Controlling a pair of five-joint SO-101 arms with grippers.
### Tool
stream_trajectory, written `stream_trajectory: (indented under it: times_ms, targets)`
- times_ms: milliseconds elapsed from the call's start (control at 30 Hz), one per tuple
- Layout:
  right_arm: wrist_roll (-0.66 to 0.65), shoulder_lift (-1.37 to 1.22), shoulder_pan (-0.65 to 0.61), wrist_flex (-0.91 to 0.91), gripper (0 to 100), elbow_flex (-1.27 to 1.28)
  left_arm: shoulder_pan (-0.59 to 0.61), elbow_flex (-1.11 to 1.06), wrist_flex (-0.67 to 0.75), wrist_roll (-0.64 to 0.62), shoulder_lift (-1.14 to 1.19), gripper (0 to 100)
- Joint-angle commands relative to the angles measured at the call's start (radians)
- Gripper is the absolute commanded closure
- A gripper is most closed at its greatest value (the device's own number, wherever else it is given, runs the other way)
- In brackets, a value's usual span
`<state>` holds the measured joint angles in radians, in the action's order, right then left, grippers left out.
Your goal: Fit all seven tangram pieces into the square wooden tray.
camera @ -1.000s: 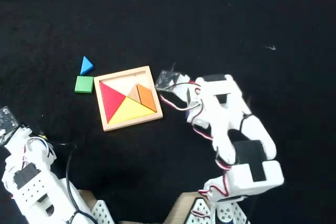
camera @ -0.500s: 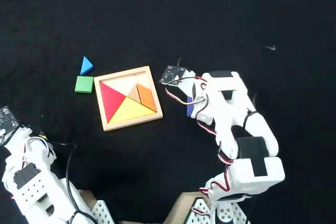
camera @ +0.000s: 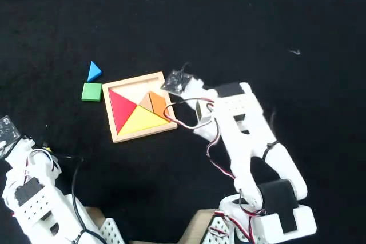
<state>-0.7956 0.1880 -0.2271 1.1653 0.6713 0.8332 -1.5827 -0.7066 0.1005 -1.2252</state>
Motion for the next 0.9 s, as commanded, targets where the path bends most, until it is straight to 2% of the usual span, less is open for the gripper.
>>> stream_trajectory:
  times_ms: [0, 333, 667, 867]
  targets:
    - [0.049, -0.024, -0.014, -0.101, 69.8, 0.001, -0.012, 0.005, 0.021, 0.005, -0.012, 85]
    - [0.054, -0.254, -0.015, -0.115, 73.2, -0.094, -0.012, 0.005, 0.021, 0.005, -0.012, 85]
    - [0.049, -0.252, -0.009, -0.115, 75.1, -0.101, -0.013, 0.005, 0.021, 0.005, -0.012, 85]
    - [0.089, -0.124, -0.028, 0.009, 75.1, -0.140, -0.013, 0.005, 0.021, 0.005, -0.012, 85]
